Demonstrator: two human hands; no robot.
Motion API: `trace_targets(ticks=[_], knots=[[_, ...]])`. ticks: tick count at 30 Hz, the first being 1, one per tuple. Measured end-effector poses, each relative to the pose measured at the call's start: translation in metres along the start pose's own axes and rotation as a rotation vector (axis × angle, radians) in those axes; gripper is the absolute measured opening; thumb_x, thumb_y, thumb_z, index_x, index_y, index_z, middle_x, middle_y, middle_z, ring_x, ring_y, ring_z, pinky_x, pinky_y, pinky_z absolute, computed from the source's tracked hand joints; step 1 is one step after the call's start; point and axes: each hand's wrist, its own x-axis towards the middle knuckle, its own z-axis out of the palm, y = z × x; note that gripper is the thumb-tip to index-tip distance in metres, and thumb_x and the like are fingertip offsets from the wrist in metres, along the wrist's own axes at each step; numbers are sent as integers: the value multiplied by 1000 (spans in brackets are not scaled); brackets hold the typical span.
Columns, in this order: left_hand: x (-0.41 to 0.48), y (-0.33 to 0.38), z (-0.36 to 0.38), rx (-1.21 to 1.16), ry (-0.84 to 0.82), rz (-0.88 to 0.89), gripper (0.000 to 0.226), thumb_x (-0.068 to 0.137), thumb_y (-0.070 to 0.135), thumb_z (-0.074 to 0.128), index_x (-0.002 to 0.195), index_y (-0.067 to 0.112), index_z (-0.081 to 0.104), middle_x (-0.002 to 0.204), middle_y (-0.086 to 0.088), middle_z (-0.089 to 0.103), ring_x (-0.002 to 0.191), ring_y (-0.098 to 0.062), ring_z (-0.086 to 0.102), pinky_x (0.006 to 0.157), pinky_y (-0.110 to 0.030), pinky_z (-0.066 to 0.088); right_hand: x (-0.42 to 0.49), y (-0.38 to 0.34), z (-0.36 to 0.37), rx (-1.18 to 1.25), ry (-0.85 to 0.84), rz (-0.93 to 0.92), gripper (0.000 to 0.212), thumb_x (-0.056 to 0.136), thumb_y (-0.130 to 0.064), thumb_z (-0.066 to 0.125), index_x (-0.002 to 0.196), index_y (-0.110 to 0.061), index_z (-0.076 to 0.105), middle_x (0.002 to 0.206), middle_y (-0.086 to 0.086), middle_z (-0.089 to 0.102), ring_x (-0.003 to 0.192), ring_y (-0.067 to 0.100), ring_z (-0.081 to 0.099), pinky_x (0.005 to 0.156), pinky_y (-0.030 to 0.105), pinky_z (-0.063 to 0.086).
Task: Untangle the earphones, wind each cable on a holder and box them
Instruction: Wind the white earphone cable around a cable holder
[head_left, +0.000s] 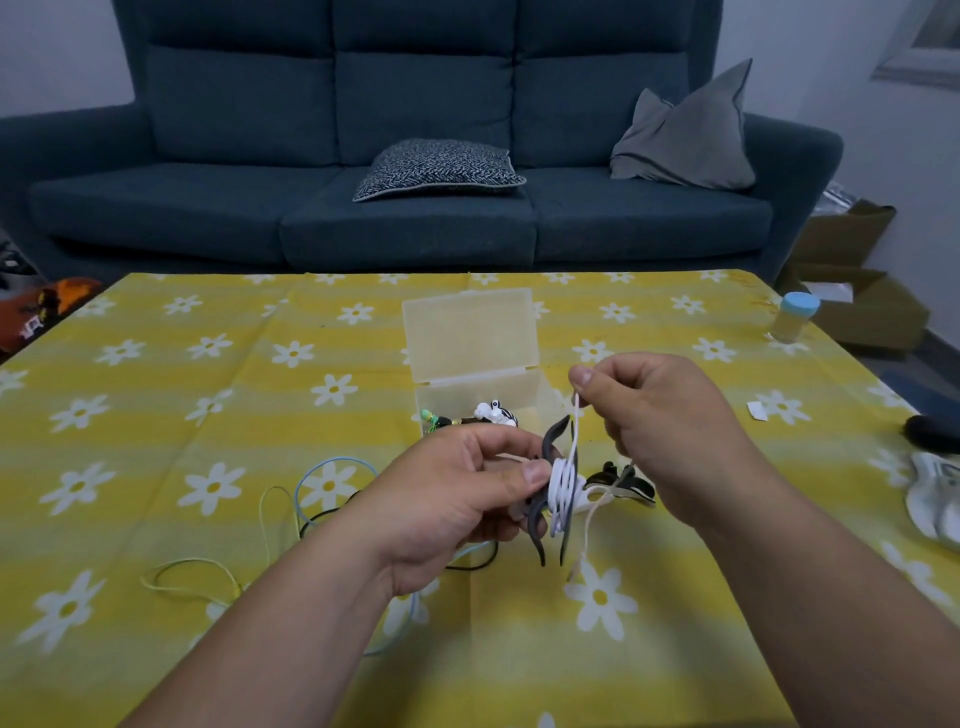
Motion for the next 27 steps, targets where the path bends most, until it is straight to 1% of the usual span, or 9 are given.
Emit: trace_targets(ticks=[4,6,8,10,13,17,20,24,27], knots=[[0,-1,2,7,-4,-6,9,90,13,65,95,17,72,81,-10,67,65,-20,55,63,-28,43,-2,-3,1,-38,36,-52,34,93,-29,66,66,-8,63,57,7,31,44,15,21,41,23,20],[0,0,2,-19,-6,21,9,87,16,67,95,17,72,78,-7,68,62,-17,57,67,-32,43,-1,-1,1,-55,42,-25,34,93,-30,66,66,-9,64,57,8,31,43,15,21,39,23,20],[1,1,2,-49,4,56,18,80,20,69,98,15,70,76,-6,68,61,-16,59,71,-34,42,0,4,2,-78,33,21,34,93,-30,66,66,-10,65,56,7,32,43,15,22,39,22,20],[2,1,2,-75,36,89,28,76,20,69,102,11,67,81,-8,68,62,-17,60,71,-34,43,0,9,7,-118,-42,73,34,93,-27,66,68,-3,65,56,6,33,47,17,23,43,23,19],[4,1,2,-96,128,159,17,79,16,69,96,15,67,86,-11,66,65,-18,61,65,-29,49,-1,20,18,-202,-236,145,40,94,-27,61,74,7,59,60,6,35,55,18,24,50,29,17],[7,2,-5,-135,278,231,8,88,11,63,95,15,64,84,-9,66,66,-18,61,59,-24,53,-9,19,25,-187,-444,222,41,102,-28,49,67,-14,67,52,-5,41,46,12,29,47,25,21],[8,3,-12,-156,359,215,8,91,11,63,96,17,63,80,-7,69,67,-17,60,59,-26,53,-15,14,28,-117,-568,230,39,105,-23,44,76,-13,66,54,-5,42,44,9,32,46,23,24],[9,4,-16,-92,401,188,8,93,13,62,98,20,61,76,-2,72,64,-13,63,61,-27,47,-18,7,24,-133,-609,187,35,105,-22,44,80,-11,68,54,-6,42,45,8,32,47,22,25],[8,4,-17,-73,407,162,6,93,16,62,95,21,61,74,-1,72,61,-12,63,57,-26,43,-19,3,20,-217,-593,122,34,102,-24,50,77,-16,71,53,-10,41,49,10,31,50,26,25]])
